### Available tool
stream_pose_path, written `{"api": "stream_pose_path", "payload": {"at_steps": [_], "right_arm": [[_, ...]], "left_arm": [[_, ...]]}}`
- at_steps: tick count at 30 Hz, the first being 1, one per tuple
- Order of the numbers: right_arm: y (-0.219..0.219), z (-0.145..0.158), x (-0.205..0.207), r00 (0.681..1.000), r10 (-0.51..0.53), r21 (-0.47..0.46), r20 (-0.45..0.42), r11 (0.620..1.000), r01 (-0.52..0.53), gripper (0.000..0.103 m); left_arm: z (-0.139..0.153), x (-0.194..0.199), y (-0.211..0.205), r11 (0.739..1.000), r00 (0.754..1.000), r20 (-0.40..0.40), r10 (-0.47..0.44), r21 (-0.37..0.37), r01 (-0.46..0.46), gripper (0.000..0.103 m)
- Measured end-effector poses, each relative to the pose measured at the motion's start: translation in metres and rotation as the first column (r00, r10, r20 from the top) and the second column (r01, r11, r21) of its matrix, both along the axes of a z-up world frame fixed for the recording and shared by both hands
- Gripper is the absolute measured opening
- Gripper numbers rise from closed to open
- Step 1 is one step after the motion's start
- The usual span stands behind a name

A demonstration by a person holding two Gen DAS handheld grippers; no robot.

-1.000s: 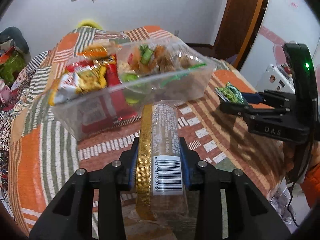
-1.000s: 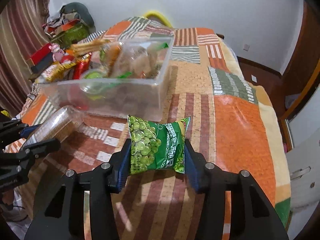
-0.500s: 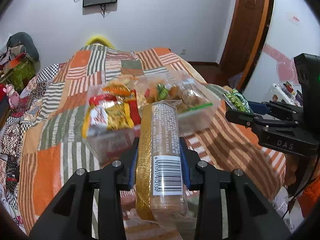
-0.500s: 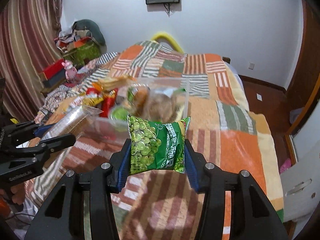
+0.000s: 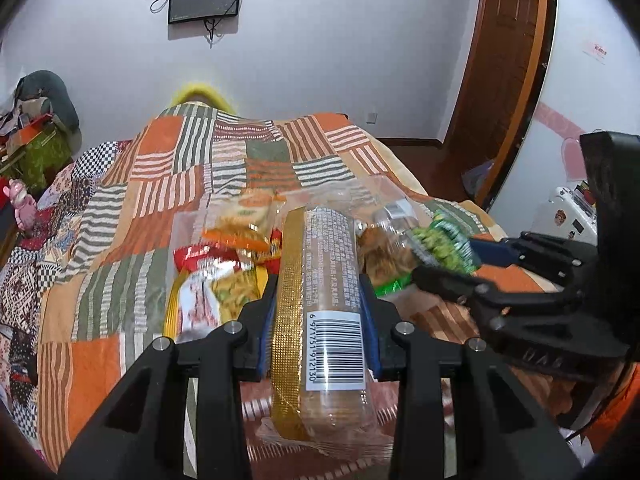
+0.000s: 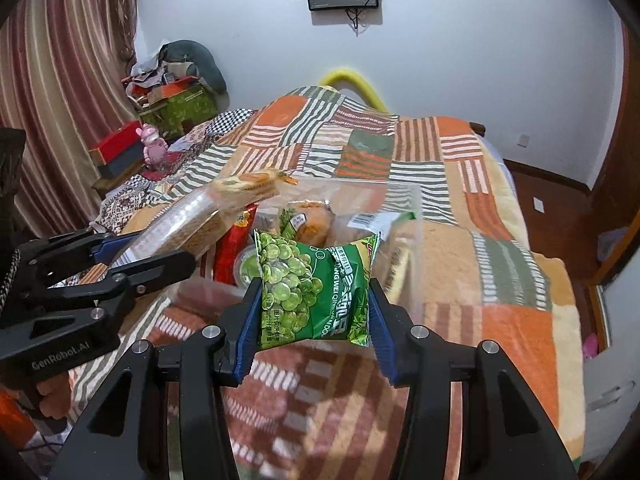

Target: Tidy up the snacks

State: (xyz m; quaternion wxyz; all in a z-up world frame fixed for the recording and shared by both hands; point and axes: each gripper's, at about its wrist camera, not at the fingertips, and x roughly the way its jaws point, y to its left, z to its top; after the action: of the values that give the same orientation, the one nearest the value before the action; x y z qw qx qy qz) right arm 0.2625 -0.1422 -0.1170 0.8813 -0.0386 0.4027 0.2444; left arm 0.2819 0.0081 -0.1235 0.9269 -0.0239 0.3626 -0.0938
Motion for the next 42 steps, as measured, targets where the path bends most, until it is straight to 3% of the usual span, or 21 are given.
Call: {"api": "stream_pose_path", "payload": {"at_steps": [7,12,16,22,28,36,37,40,42], "right_arm": [[0.015,-0.008,0.019,0.999,0.028,0.008,-0.019,1.000,-0.027,0.046],[0.017,-0.010,0.025,0.998,0.027,0.029,-0.048,0.999,-0.025,0.049],[0.017,-0.009,0.022,0.998,0.025,0.038,-0.057,0.999,-0.023,0.058],[0.012,-0.002,0.015,0.998,0.018,0.036,-0.058,0.999,-0.015,0.058],[0.003,0.022,-0.003,1.000,0.007,0.052,-0.015,0.999,-0.006,0.058],[-0.012,0.082,-0.049,0.993,-0.020,0.096,0.120,0.995,0.009,0.058],[-0.015,0.092,-0.057,0.989,-0.026,0.104,0.144,0.995,0.011,0.058],[-0.021,0.116,-0.081,0.978,-0.034,0.132,0.204,0.991,0.007,0.058],[-0.025,0.132,-0.098,0.968,-0.046,0.155,0.245,0.988,0.007,0.059]], "left_arm": [[-0.005,0.021,0.004,1.000,1.000,0.001,0.008,-0.004,-0.008,0.036],[-0.015,0.032,0.015,0.997,0.999,-0.031,0.028,-0.065,-0.030,0.037],[-0.010,0.027,0.017,0.997,0.999,0.004,0.035,-0.064,-0.034,0.037],[0.005,0.012,0.015,0.999,0.999,0.029,0.023,-0.047,-0.021,0.037],[0.031,-0.016,0.016,0.999,0.996,0.080,0.038,-0.033,-0.035,0.037],[0.094,-0.081,0.024,0.995,0.969,0.227,0.093,-0.045,-0.085,0.038],[0.102,-0.089,0.024,0.995,0.964,0.247,0.096,-0.045,-0.088,0.040],[0.127,-0.119,0.023,0.994,0.941,0.321,0.108,-0.037,-0.102,0.060],[0.143,-0.143,0.021,0.993,0.918,0.379,0.114,-0.036,-0.108,0.063]]}}
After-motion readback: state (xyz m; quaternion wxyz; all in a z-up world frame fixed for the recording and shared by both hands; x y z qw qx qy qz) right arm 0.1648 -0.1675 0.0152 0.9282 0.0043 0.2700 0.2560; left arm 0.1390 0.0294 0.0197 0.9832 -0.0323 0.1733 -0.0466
